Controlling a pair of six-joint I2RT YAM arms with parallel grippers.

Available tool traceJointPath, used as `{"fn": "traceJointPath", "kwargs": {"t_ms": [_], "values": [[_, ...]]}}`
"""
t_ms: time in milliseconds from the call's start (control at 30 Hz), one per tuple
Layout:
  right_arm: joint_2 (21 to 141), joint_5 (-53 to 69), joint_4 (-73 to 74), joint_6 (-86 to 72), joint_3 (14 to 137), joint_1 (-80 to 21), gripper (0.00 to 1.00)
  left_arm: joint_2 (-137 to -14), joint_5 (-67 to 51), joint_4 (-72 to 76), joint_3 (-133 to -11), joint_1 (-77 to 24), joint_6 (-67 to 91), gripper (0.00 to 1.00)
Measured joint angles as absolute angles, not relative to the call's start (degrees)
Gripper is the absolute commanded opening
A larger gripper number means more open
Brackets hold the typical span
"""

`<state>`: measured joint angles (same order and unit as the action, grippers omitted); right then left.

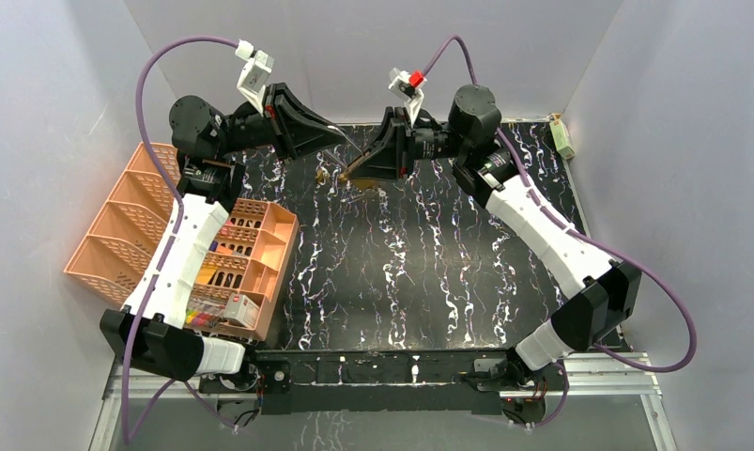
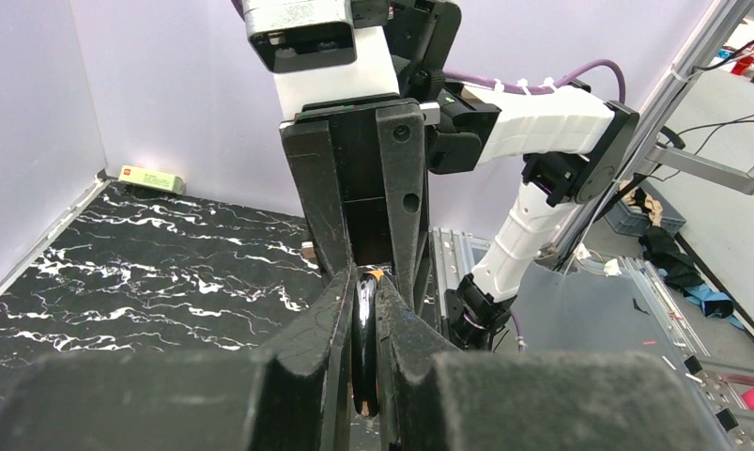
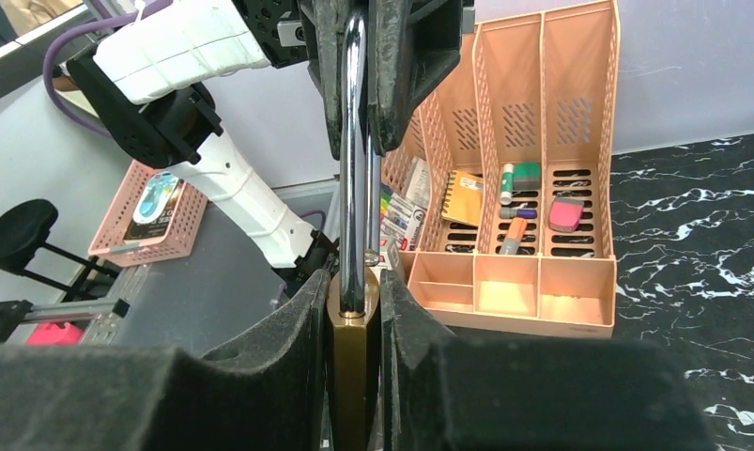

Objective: Lock with the key
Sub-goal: Lock the lock.

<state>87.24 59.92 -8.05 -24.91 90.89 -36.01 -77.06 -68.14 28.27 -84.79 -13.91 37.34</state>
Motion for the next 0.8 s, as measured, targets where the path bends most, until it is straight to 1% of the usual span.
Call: {"fn": "traceJointPath", "kwargs": {"t_ms": [100,133,233,267,333,467,667,800], "values": [[85.78,58.39,-10.15,-25.21,88.55,-35.73,0.44,-76.97,-67.24,30.11,-83.77,-14.13,38.63,0.00],[84.88,57.52,-11.46,-25.41,87.05,-35.70,0.54,-76.95,-67.07,30.57,-83.35,-14.22,39.22,0.00],[79.79,54.37,-18.76,-27.81,77.71,-35.55,0.68,-76.97,-64.69,34.70,-81.34,-14.31,41.87,0.00],[78.78,53.54,-20.75,-28.10,75.83,-35.51,0.70,-76.97,-63.94,35.70,-81.10,-14.17,42.61,0.00],[76.05,50.04,-30.39,-30.70,69.21,-35.40,0.74,-77.17,-62.59,38.00,-81.08,-14.04,44.14,0.00],[74.59,44.14,-47.70,-35.29,60.71,-35.38,0.75,-77.36,-59.75,42.44,-81.08,-13.89,46.68,0.00],[79.50,40.05,-65.95,-42.78,59.40,-35.35,0.75,-77.71,-57.47,46.24,-81.10,-13.61,49.10,0.00],[83.07,37.52,-74.85,-46.09,59.64,-35.38,0.75,-78.19,-57.45,47.75,-81.10,-13.61,50.17,0.00]]}}
